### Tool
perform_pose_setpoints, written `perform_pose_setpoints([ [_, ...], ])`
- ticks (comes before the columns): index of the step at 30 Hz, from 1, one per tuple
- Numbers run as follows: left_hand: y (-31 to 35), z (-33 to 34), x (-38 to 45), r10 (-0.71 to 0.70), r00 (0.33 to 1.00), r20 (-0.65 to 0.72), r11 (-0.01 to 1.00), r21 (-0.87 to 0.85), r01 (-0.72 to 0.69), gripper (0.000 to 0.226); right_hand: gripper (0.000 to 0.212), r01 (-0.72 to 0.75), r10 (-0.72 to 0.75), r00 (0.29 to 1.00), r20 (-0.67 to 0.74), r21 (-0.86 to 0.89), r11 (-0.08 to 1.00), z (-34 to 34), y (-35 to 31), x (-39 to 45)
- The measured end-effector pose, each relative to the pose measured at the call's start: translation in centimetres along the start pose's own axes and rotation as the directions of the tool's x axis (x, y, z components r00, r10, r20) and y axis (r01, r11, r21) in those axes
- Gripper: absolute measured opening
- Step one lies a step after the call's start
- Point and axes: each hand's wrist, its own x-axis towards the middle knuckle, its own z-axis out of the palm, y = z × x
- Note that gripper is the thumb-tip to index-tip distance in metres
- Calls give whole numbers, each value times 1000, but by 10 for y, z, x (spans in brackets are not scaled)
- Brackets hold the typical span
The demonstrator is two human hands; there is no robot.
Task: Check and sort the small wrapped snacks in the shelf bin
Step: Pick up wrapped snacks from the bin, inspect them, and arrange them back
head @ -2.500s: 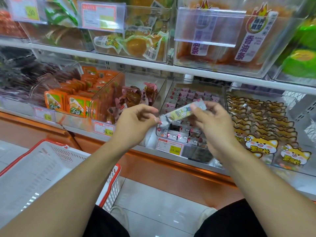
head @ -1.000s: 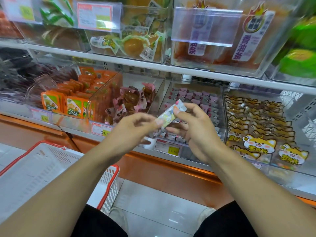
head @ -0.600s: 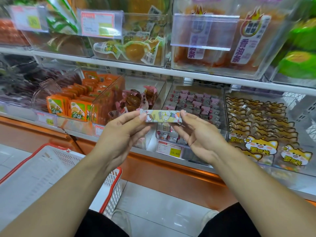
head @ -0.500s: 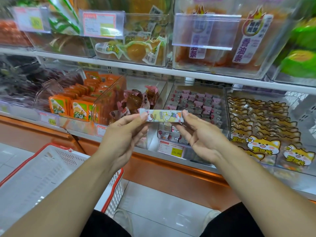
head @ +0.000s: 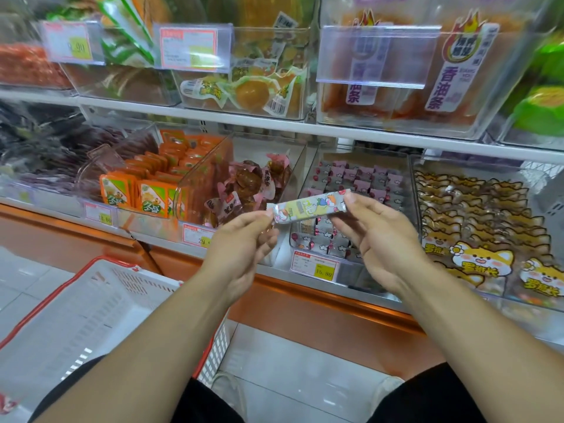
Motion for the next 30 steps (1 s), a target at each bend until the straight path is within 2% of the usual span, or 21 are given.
perform_pose_setpoints([
  [4, 2, 0, 2, -34, 999, 21, 997, -64, 35, 11, 16, 257, -224, 961, 165, -220, 941, -1, -1, -15],
  [6, 6, 0, 2, -55, 995, 79, 997, -59, 60, 16, 14, 396, -330, 914, 236, -343, 852, -3, -2, -21],
  [8, 10, 1, 2, -80, 985, 155, 992, -86, 94, 20, 11, 540, -408, 837, 364, -427, 726, -7, -4, -24],
  [10, 12, 3, 1, -61, 976, 211, 986, -141, 92, 23, 12, 670, -406, 741, 535, -551, 497, -14, -4, -24],
  [11, 14, 3, 1, -25, 972, 234, 989, -137, 59, 24, 15, 700, -362, 715, 599, -616, 362, -17, -2, -23],
  [13, 14, 4, 2, 53, 957, 285, 995, -94, -27, 24, 20, 672, -254, 735, 629, -724, 153, -20, 1, -19],
  [14, 14, 4, 2, 79, 948, 308, 995, -80, -57, 25, 21, 648, -225, 754, 618, -755, 97, -20, 3, -18],
  [16, 14, 5, 3, 103, 939, 328, 994, -71, -84, 25, 19, 630, -219, 765, 606, -775, 56, -19, 5, -16],
  [19, 13, 5, 4, 110, 948, 299, 994, -42, -102, 24, 18, 612, -203, 784, 587, -785, 96, -19, 4, -14],
  [20, 12, 4, 5, 110, 955, 276, 994, -15, -110, 23, 21, 599, -189, 799, 570, -783, 168, -19, 2, -14],
  [22, 10, 3, 6, 101, 971, 217, 992, 56, -116, 21, 23, 567, -198, 820, 536, -718, 403, -16, -1, -17],
  [24, 8, 2, 6, 60, 981, 183, 984, 157, -89, 23, 21, 524, -270, 841, 470, -579, 625, -11, -5, -17],
  [25, 6, 3, 6, 34, 984, 176, 974, 213, -72, 27, 15, 499, -309, 857, 413, -512, 699, -10, -6, -15],
  [28, 1, 5, 6, 19, 985, 171, 948, 310, -73, 35, 8, 376, -316, 924, 217, -354, 856, -7, -8, -7],
  [30, -2, 6, 6, 53, 979, 195, 916, 380, -125, 27, 8, 328, -306, 945, 118, -330, 885, -7, -9, 0],
])
